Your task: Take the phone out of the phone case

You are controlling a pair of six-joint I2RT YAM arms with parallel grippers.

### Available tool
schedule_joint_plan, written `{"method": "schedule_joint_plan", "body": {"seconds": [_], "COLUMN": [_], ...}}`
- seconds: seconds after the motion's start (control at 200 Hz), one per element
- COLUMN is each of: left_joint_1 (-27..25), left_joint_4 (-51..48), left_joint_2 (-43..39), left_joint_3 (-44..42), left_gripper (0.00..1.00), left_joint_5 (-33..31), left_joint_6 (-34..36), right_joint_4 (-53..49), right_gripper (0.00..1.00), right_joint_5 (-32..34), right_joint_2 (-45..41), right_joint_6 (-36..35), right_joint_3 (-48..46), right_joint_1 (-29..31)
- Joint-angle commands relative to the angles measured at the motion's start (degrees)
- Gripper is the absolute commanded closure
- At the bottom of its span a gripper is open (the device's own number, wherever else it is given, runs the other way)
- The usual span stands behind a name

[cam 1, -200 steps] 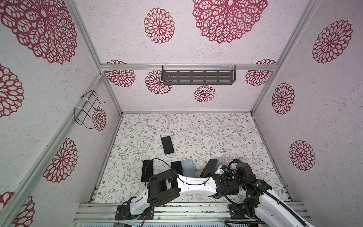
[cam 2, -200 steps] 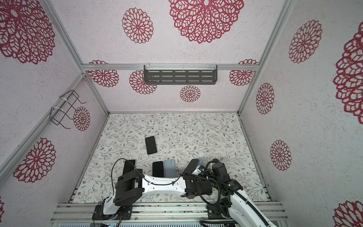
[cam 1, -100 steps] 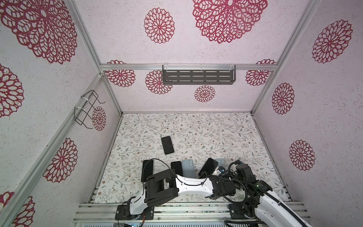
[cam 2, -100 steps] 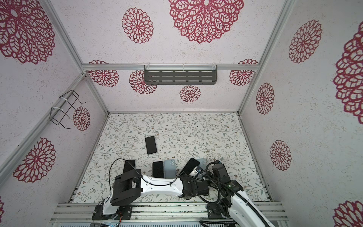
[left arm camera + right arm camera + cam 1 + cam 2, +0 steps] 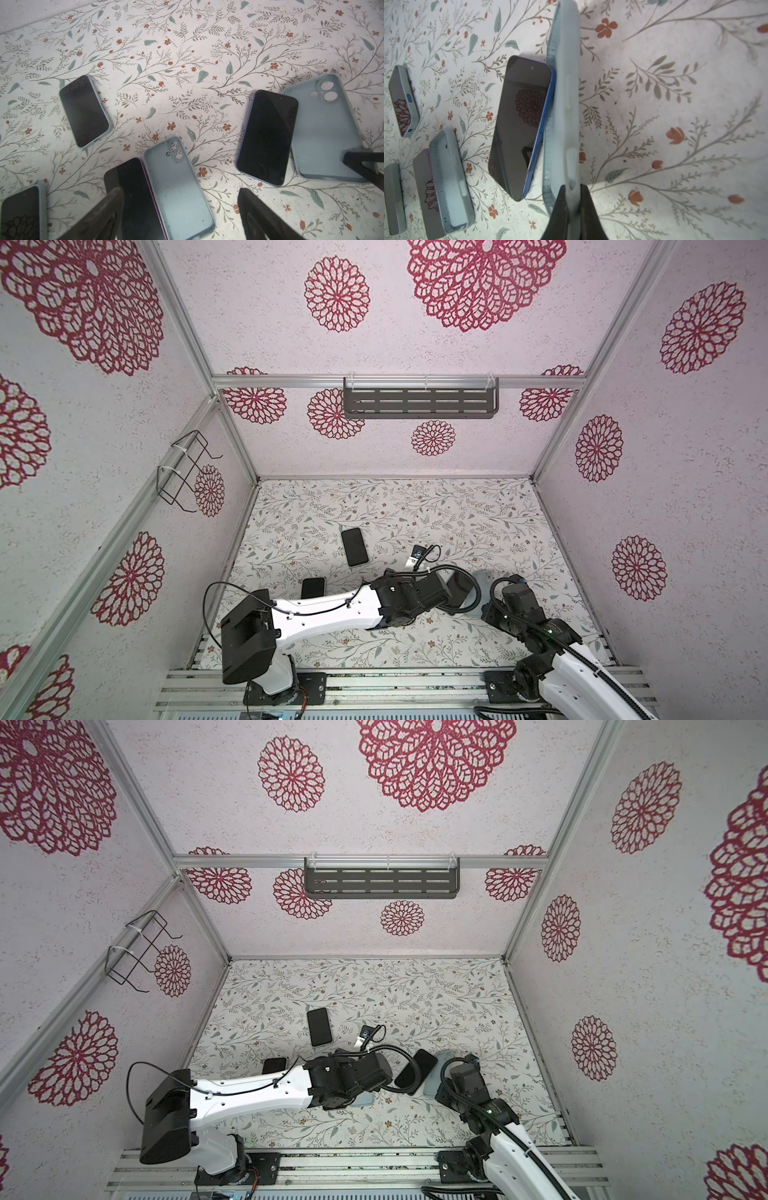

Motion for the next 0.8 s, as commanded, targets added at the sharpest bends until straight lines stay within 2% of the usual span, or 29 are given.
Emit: {"method": "schedule_joint_plan", "body": {"seconds": [0.0,0.2,0.305,0.39,0.591,0.736,0.796], "left_joint_1": [2.36,5.42,6.64,7.76,9.12,9.88,10.18], "left_joint_4": [3.22,2.59,2.52,2.52,1.86,0.89,0.50], "left_joint_2": [-3.49,-8.87,-12.30,-14.61,-18.29,-19.58,-20.02], "left_joint_3": [-1.74,-4.87,-7.03,-8.57,-11.08,-11.57,-11.61], "left_gripper": [0.09,0.08,0.06,0.05,0.04,0.04,0.04], "left_joint_5": [-0.07,-0.69,-1.16,-1.00,-1.70,-2.21,-2.29], "left_joint_6": [1.12,-0.21,-1.14,-1.59,-2.29,-2.56,-2.60], "right_joint_4": [6.34,5.86,3.54,-0.83,-3.88,-5.16,-5.29], "right_gripper": [1.00,1.00,1.00,1.00,1.00,1.00,1.00], "right_joint_5": [-5.19,-2.83,1.36,7.70,17.94,22.41,21.98], "right_joint_2": [5.61,17.71,22.88,26.18,25.71,25.20,25.36], "right_joint_6": [-6.60,-13.07,-15.79,-15.12,-11.98,-12.56,-13.11], "right_joint_3": [3.54,10.29,14.63,17.50,16.67,18.37,18.86], "right_joint_1": [0.18,4.62,8.92,10.50,10.51,12.24,12.27]}}
